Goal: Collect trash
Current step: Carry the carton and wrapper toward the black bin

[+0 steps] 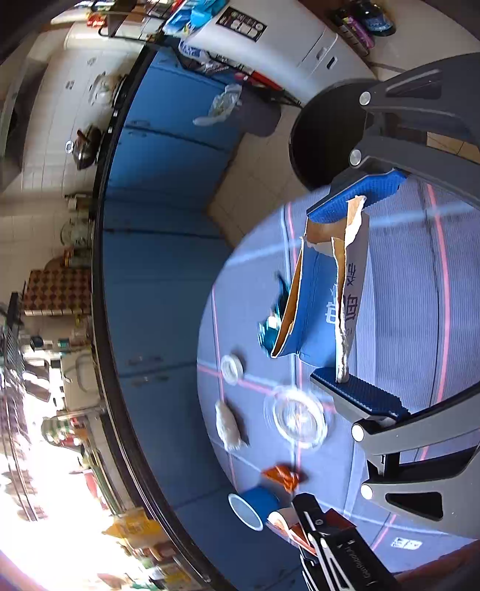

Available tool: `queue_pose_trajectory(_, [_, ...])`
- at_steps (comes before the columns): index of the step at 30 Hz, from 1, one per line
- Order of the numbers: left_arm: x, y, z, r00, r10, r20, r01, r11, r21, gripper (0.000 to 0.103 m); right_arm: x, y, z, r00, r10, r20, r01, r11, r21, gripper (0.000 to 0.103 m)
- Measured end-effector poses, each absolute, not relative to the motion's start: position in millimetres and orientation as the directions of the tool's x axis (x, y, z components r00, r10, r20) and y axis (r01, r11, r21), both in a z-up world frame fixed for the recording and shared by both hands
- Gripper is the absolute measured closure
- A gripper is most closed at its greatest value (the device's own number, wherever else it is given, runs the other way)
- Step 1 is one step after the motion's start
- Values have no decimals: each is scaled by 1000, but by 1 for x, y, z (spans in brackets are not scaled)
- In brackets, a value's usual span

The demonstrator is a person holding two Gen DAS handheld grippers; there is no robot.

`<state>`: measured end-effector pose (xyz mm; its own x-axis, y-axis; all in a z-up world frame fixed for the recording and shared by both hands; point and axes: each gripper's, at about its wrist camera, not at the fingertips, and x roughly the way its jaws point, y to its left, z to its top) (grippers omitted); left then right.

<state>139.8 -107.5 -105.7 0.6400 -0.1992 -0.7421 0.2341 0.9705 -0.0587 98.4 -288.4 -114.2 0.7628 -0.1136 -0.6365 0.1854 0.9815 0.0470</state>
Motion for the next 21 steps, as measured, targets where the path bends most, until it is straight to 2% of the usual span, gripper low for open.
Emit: queue_pose_trajectory(21, [128, -251, -111, 586, -265, -765, 445, 895, 31, 69, 77, -407, -127, 739, -197, -644, 320, 944, 78, 25])
